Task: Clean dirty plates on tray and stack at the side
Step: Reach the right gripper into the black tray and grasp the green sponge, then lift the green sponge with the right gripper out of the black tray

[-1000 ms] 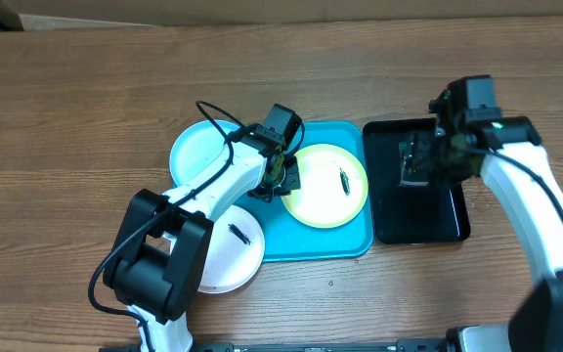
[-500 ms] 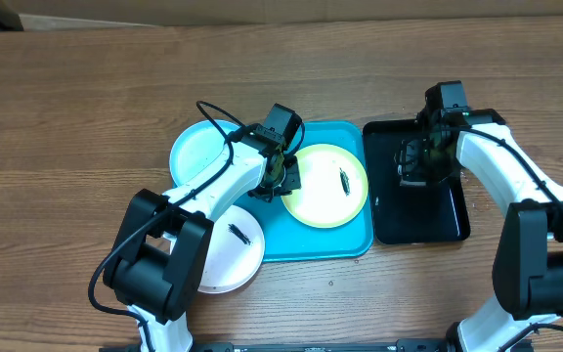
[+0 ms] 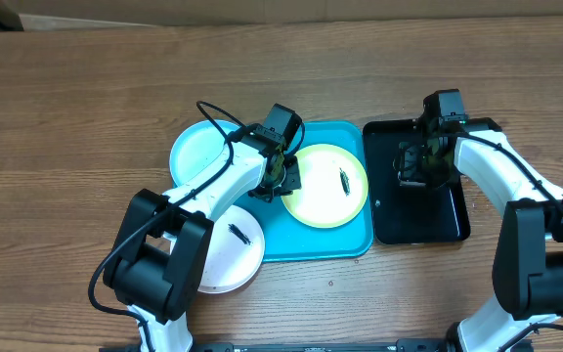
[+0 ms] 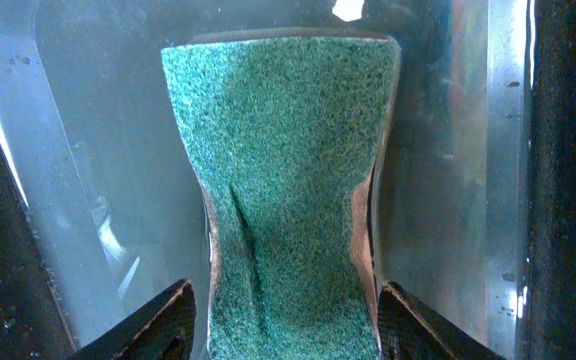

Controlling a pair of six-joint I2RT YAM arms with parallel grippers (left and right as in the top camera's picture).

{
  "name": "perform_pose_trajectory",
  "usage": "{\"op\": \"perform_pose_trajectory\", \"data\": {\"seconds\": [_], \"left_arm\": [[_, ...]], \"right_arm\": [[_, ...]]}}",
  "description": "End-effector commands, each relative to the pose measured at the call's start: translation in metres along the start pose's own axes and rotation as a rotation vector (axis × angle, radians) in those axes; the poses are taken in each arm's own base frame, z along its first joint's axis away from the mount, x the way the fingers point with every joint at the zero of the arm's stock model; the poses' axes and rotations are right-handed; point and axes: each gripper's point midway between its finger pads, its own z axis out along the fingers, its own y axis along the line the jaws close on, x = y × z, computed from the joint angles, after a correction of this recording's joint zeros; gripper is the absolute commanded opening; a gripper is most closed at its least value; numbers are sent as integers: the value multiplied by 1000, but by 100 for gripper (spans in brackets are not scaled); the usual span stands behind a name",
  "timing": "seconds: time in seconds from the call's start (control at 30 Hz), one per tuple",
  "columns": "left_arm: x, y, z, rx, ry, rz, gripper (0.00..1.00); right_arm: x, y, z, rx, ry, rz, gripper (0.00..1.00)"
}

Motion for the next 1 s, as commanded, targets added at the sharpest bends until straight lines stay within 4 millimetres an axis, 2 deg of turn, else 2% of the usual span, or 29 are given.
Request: {"op": "perform_pose_trajectory", "data": {"seconds": [0.0, 0.07, 0.17, 0.2, 0.37, 0.43, 0.5, 0.53, 0.6, 0.67, 0.83, 0.97], "left_arm": [[3, -1, 4, 9, 19, 18, 18], [3, -1, 4, 8, 19, 18, 18], [3, -1, 4, 8, 19, 18, 18], [3, -1, 4, 8, 19, 18, 18], [3, -1, 4, 8, 19, 19, 20], [3, -1, 4, 8, 19, 19, 20], [3, -1, 4, 8, 19, 19, 21], [3, -1, 4, 8, 19, 19, 22], [3, -1, 4, 8, 19, 19, 22], [3, -1, 4, 8, 19, 19, 22], [3, -1, 4, 8, 20, 19, 23], [3, -1, 4, 8, 19, 19, 23]], "right_arm": [[2, -4, 1, 12, 5, 10, 59], [4, -5, 2, 13, 12, 10, 58], [10, -6, 3, 17, 32, 11, 35], [12, -6, 2, 19, 40, 11, 32], [23, -8, 1, 28, 88, 13, 22], [24, -8, -1, 30, 97, 13, 22], [21, -8, -7, 30, 99, 13, 25], [19, -7, -10, 30, 99, 13, 35], [15, -6, -16, 30, 95, 13, 62], [10, -5, -19, 28, 84, 12, 72], [-3, -7, -17, 42, 27, 10, 75], [-8, -9, -16, 55, 5, 10, 68]]}}
